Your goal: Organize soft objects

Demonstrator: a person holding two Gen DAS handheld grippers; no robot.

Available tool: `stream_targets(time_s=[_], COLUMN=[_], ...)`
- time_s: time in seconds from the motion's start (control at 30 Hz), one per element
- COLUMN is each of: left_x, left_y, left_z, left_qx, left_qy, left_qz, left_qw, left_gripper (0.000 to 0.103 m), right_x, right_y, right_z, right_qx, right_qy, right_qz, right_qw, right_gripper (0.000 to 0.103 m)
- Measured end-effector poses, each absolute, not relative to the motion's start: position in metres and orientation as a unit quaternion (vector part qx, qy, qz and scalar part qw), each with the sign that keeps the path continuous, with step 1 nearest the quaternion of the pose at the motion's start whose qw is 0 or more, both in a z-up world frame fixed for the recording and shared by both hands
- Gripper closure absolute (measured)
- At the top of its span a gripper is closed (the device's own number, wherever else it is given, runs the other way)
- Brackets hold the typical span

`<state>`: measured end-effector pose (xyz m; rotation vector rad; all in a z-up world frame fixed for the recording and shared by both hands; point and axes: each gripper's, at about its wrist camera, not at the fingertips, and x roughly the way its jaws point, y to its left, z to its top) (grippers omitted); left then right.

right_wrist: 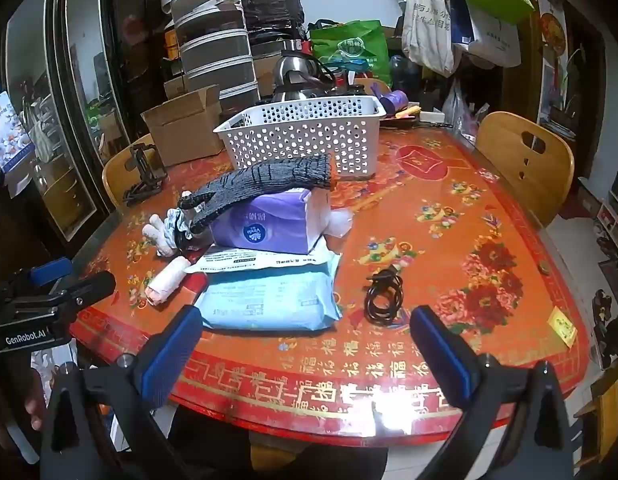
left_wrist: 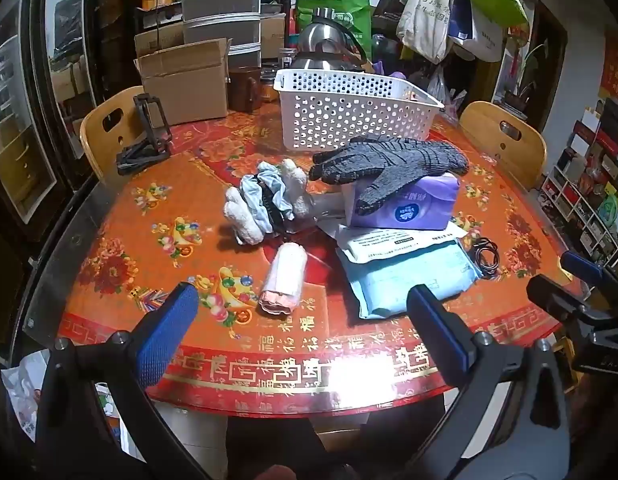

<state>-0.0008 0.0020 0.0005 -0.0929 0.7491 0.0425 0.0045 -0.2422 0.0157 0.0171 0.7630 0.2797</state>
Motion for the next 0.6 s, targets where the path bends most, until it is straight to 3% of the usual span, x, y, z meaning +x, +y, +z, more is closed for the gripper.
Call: stream_targets(time_s=[0.6], left_x=[0.005], left_y=[-0.001], left_z=[0.002], left_qx=[-0.038], left_qy=[0.369], left_qz=[0.021], left_qw=[0.928], left_gripper=[0.0], right_x=[0.006], right_y=[-0.241], right_z=[0.016], right_qx=[0.01], right_qy=[0.369], right_qz=[0.14], right_qw=[0.919], right_gripper=[0.0])
